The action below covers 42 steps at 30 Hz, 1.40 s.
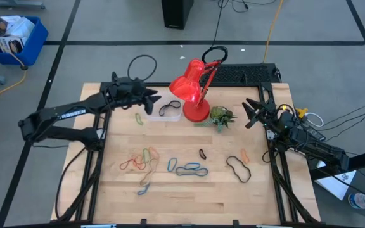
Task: Pick and place rubber bands into bin
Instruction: Put the top green rubber band into the transparent bin
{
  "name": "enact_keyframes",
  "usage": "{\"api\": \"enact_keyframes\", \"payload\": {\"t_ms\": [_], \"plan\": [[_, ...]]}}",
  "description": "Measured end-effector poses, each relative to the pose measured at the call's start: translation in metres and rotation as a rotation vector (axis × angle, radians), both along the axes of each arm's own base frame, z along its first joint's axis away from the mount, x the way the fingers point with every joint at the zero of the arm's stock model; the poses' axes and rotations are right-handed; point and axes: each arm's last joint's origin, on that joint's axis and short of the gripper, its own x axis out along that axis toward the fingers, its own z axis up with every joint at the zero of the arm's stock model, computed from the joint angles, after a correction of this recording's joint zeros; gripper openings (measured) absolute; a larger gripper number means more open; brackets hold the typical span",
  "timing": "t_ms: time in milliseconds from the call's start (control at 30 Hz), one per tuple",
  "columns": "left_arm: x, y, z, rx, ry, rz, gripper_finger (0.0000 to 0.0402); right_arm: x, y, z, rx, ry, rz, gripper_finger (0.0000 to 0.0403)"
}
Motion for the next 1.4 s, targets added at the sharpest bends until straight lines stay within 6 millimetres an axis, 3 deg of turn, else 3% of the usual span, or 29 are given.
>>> {"api": "enact_keyframes", "payload": {"t_ms": [400, 600, 967, 1400], "plan": [[-0.035, 0.007, -0.030, -0.350, 0.251, 0.409, 0.0177, 0.000, 0.000, 0.000, 0.005, -0.005, 0.000, 0.0141], [-0.046, 0.011, -0.034, -0.349, 0.322, 0.545, 0.0177, 0.000, 0.000, 0.000, 0.005, -0.005, 0.001, 0.0141], [-0.049, 0.011, -0.055, -0.417, 0.531, 0.563, 0.0177, 0.000, 0.000, 0.000, 0.005, -0.005, 0.001, 0.0141], [-0.032, 0.021, -0.089, -0.518, 0.688, 0.518, 0.0177, 0.000, 0.000, 0.000, 0.005, -0.005, 0.001, 0.0141]]}}
